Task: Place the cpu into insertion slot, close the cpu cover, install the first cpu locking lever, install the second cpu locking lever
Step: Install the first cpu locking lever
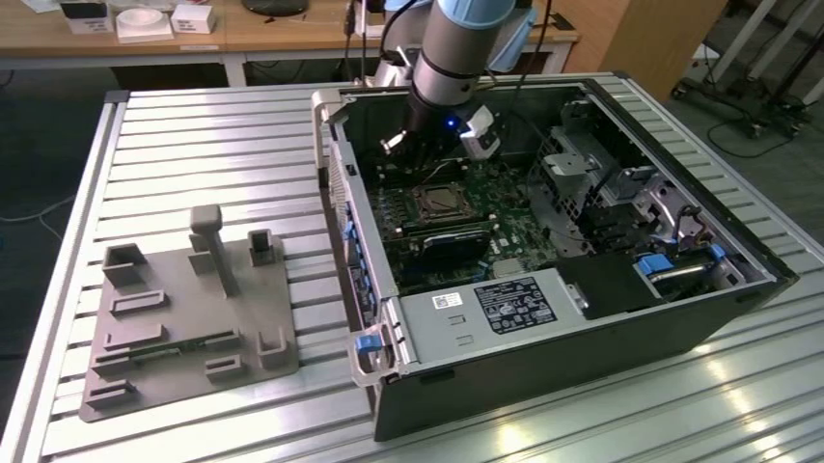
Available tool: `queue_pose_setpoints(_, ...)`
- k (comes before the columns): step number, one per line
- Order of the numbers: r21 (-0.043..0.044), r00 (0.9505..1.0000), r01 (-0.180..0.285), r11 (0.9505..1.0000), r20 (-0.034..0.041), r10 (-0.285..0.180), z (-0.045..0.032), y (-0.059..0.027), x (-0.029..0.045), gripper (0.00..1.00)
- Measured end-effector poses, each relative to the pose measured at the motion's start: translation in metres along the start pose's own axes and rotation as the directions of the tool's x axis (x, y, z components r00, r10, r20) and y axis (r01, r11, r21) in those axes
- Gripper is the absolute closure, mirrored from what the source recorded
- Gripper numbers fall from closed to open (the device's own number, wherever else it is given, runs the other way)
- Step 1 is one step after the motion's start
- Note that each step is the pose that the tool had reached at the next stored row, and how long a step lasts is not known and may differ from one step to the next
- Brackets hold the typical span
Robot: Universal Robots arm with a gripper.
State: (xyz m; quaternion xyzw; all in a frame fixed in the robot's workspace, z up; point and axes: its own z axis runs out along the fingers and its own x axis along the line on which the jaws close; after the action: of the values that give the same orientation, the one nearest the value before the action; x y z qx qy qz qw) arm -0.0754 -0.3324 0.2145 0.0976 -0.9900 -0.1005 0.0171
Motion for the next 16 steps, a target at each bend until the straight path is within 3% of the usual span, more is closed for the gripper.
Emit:
queue_pose_setpoints(6,0.0238,1.0000,-0.001,0.9997,-0.0022,0.001,-0.0109,0.0024,0.0009,0.89)
queue_pose_setpoints(8,0.0979,0.9999,-0.003,0.9952,-0.0128,0.005,-0.0144,0.0045,0.0016,0.89)
queue_pose_setpoints(9,0.1051,0.9999,-0.004,0.9945,-0.0115,0.006,-0.0141,0.0048,0.0021,0.89)
queue_pose_setpoints(11,0.1087,0.9999,-0.012,0.9940,-0.0072,0.013,-0.0134,0.0053,0.0037,0.89)
queue_pose_setpoints(16,0.1082,0.9985,-0.054,0.9927,0.0035,0.054,-0.0112,0.0066,0.0056,0.89)
